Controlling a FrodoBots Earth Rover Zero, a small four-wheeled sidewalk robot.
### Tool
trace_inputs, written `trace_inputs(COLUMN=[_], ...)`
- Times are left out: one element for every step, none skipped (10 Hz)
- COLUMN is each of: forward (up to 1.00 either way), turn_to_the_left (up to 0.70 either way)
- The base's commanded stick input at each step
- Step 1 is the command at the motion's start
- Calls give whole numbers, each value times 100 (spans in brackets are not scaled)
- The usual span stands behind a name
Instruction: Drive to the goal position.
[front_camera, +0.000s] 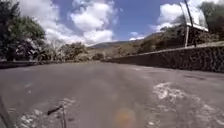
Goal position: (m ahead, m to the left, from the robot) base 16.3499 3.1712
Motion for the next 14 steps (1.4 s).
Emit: trace_inputs(forward=[70, 70, 70, 70, 70, 70, 70, 70, 70, 70, 70, 70, 70, 70], turn_to_the_left=[0, 0, 0, 0, 0, 0, 0, 0, 1, 1, 2, 1, 0, 0])
